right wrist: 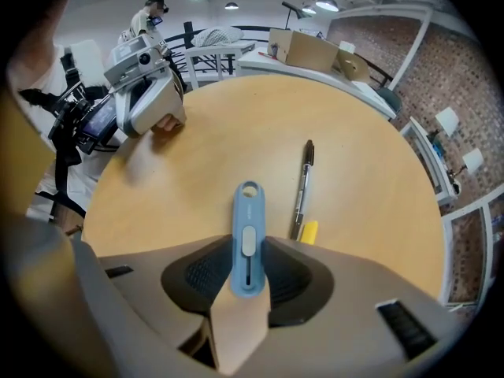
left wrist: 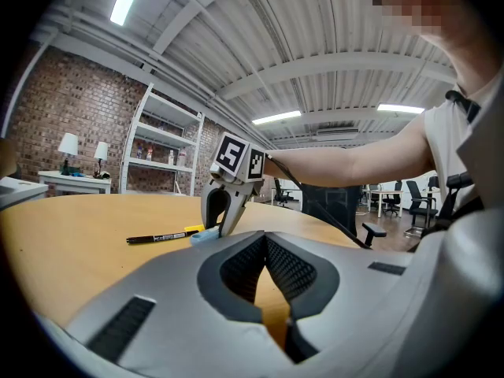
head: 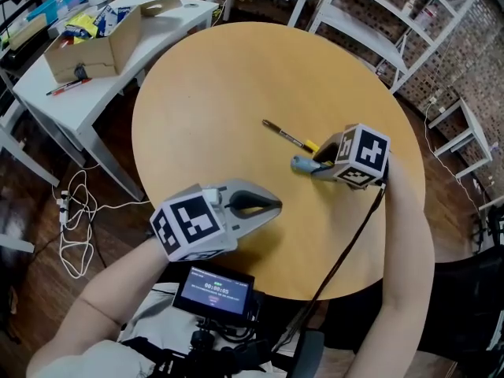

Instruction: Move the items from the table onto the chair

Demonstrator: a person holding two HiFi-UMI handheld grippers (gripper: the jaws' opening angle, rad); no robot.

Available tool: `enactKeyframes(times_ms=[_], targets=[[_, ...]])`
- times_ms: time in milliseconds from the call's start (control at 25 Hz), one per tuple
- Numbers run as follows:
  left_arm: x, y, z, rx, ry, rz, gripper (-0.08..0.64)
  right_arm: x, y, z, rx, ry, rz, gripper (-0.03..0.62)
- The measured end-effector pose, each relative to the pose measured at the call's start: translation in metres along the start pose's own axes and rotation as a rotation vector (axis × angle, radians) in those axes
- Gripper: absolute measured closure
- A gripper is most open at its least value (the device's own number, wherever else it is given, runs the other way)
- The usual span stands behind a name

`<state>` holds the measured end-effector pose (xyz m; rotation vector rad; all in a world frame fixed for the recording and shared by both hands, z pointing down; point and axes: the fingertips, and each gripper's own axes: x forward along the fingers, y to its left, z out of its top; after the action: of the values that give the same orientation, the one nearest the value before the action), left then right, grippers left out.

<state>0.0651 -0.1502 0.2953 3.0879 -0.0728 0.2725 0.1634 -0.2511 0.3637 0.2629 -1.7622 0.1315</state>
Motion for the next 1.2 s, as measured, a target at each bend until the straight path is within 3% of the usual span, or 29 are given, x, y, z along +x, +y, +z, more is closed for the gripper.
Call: enactKeyframes(times_ms=[160,440,640,880,1000,1200], targets=[[-0.001,0.002,-0.001,0.002,0.0,0.004,0.549,-0.022,-0.006,0.011,-0.013,-0.13,-0.135,0.457],[-0.003,0.003,-0.001,-0.011,0.0,0.008,0.549,-0.076,0.001,0.038,0.065,-0.499,-0.369,0.456],[-0.003,0.004,-0.002,-0.019,-0.008,0.013,0.549,-0.106,0.015,0.047,0.262,-0.752,-0.52,0.456],[-0.005,0.007,-0.004,-0.002,-0.017,0.016,0.549,-0.123,0.053,0.052,0.513,-1.045,-0.577,0.454],[-0.005,0.007,-0.005,0.0,-0.023,0.019,0.549,-0.119,0.065,0.049,0.578,-1.11,-0.599,0.454],[-0.004,0.008,-0.003,0.001,-0.025,0.019,0.549,-0.115,0.07,0.044,0.601,-1.117,-0.635,0.455]])
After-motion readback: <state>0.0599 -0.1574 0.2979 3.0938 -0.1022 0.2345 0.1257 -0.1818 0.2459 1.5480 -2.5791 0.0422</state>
